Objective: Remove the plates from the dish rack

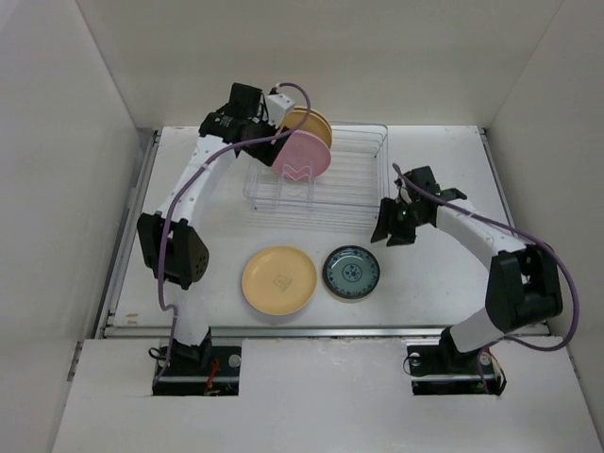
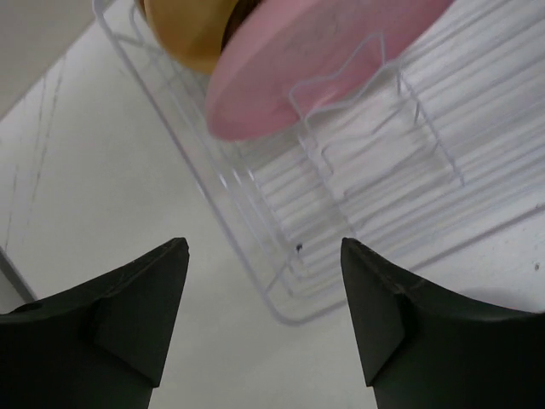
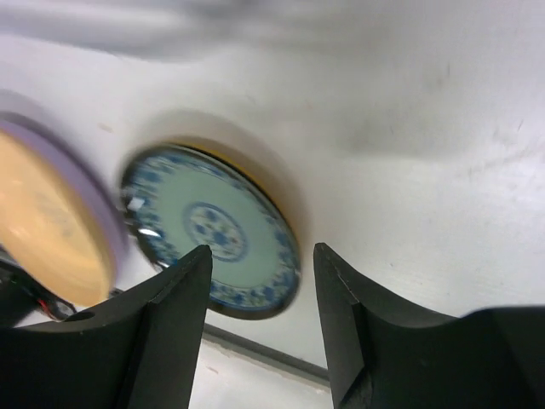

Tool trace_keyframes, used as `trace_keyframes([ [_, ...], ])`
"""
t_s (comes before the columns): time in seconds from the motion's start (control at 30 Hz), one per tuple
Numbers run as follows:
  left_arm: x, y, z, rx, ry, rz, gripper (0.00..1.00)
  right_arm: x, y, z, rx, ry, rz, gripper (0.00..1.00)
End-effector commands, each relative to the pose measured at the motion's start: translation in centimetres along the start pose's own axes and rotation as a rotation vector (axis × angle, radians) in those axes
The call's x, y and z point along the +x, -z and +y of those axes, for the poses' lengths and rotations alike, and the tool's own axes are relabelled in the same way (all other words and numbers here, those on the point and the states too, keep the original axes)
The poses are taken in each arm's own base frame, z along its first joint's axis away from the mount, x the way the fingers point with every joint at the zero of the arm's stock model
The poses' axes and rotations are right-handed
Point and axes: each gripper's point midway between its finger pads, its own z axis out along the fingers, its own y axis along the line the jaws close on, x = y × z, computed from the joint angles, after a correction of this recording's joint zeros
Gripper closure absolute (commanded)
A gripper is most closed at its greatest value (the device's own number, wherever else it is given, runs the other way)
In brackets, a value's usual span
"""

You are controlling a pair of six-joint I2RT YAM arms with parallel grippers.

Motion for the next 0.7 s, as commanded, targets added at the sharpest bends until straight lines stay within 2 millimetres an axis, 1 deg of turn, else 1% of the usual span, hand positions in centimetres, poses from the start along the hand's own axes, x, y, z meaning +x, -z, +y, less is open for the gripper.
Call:
trace_keyframes([
  [0.0, -6.0, -1.6, -0.6, 0.006, -0.176, -0.191, 0.29, -5.6, 4.9, 3.9, -0.077, 0.102, -0.231, 0.43],
  [0.03, -6.1, -3.4, -0.6, -0.012, -0.206, -0.178, 0.25, -6.2, 5.6, 4.4, -0.083, 0.117, -0.249, 0.43],
  [0.07, -7.4, -3.8, 0.4, -0.054, -0.248, -0.208, 0.24, -6.2, 5.9, 4.5, -0.087, 0.119, -0.257, 0.43],
  [0.1, -7.5, -4.4, 0.9, -0.078, -0.259, -0.198, 0.23, -6.6, 6.2, 4.7, -0.09, 0.137, -0.269, 0.43],
  [0.13, -7.2, -6.3, 1.1, -0.083, -0.269, -0.183, 0.19, -6.4, 6.6, 4.7, -0.09, 0.148, -0.272, 0.43],
  [0.17, -7.6, -6.9, 1.4, -0.095, -0.268, -0.188, 0.17, -6.5, 7.0, 4.9, -0.095, 0.153, -0.285, 0.43],
  [0.2, -8.8, -6.9, 2.0, -0.122, -0.267, -0.224, 0.14, -6.5, 7.3, 5.0, -0.098, 0.164, -0.294, 0.43],
  [0.27, -9.0, -8.4, 2.3, -0.138, -0.266, -0.233, 0.14, -6.5, 7.7, 5.1, -0.101, 0.177, -0.305, 0.43],
  [0.3, -9.5, -8.3, 2.4, -0.146, -0.266, -0.253, 0.18, -6.5, 7.7, 5.1, -0.101, 0.177, -0.306, 0.43],
  [0.33, -9.2, -9.0, 2.1, -0.132, -0.267, -0.246, 0.23, -6.4, 7.7, 5.2, -0.11, 0.188, -0.301, 0.43],
  [0.4, -9.3, -9.0, 1.8, -0.117, -0.25, -0.252, 0.33, -6.4, 8.2, 5.6, -0.123, 0.203, -0.305, 0.43],
  [0.43, -9.3, -9.0, 1.8, -0.115, -0.236, -0.253, 0.46, -6.3, 8.2, 5.7, -0.134, 0.205, -0.299, 0.43],
  [0.47, -8.8, -9.3, 1.7, -0.11, -0.236, -0.242, 0.56, -6.3, 8.2, 5.7, -0.134, 0.205, -0.299, 0.43],
  [0.53, -8.6, -9.4, 1.8, -0.122, -0.225, -0.242, 0.69, -6.4, 8.3, 6.0, -0.146, 0.21, -0.304, 0.43],
  [0.57, -8.1, -9.6, 1.8, -0.126, -0.224, -0.228, 0.83, -6.4, 8.3, 6.0, -0.146, 0.21, -0.304, 0.43],
  [0.6, -8.7, -9.0, 2.2, -0.144, -0.233, -0.244, 0.89, -6.2, 8.2, 6.2, -0.149, 0.217, -0.3, 0.43],
  [0.67, -8.4, -8.7, 2.4, -0.162, -0.219, -0.234, 0.99, -6.2, 7.9, 6.1, -0.146, 0.214, -0.291, 0.43],
])
